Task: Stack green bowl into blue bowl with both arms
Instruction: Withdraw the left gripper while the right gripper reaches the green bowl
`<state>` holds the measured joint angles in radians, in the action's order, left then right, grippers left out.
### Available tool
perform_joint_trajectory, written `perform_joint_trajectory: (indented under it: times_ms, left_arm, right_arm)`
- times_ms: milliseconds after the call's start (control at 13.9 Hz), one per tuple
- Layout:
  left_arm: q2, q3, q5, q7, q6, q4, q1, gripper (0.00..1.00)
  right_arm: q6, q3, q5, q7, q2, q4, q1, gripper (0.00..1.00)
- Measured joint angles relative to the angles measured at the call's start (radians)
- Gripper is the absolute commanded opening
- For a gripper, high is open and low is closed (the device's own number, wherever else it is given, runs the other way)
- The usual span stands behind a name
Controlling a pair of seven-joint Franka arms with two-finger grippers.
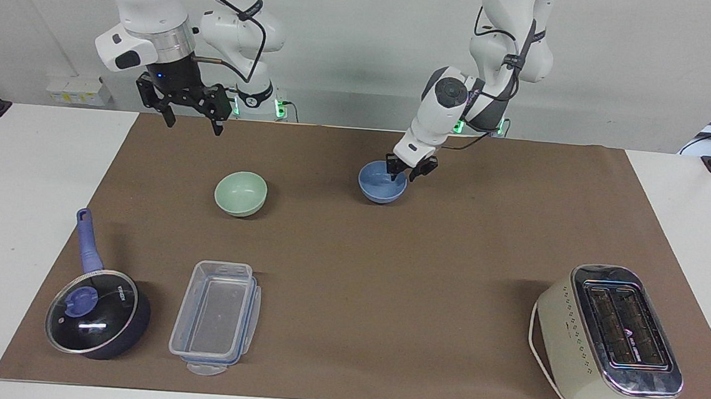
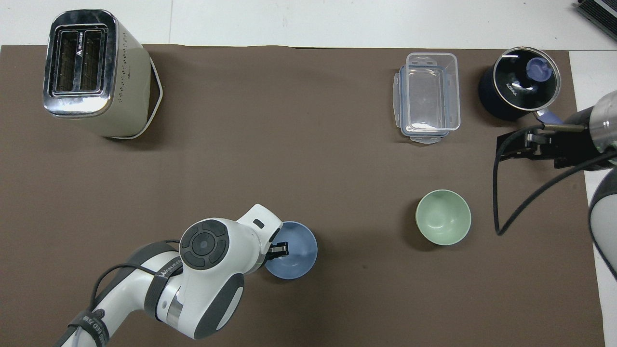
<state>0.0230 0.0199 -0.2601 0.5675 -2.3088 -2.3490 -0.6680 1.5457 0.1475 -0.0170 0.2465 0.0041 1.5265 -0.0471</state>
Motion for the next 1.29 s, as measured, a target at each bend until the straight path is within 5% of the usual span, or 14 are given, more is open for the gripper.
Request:
perform_joint_trajectory:
  times_ms: [359,646,1005,1292]
  left_arm:
    - [0.003,-0.023,0.0,-0.033,0.05,0.065,0.021,1.0]
    - [0.007,-0.036,0.003,-0.262,0.174,0.2,0.193,1.0]
    - [0.007,-0.041,0.034,-0.476,0.335,0.369,0.367,1.0]
    - [0.006,-0.041,0.106,-0.497,0.455,0.461,0.418,1.0]
  right_arm:
    - [0.0,0.0,0.0,-0.002,0.0,0.004,-0.007,1.0]
    - [0.036,0.0,0.0,-0.061,-0.01,0.039,-0.037,1.0]
    - [0.169,-0.001,0.038,-0.16,-0.035,0.216,-0.109,1.0]
    - [0.391,-0.001,0.068,-0.216,-0.032,0.448,-0.123,1.0]
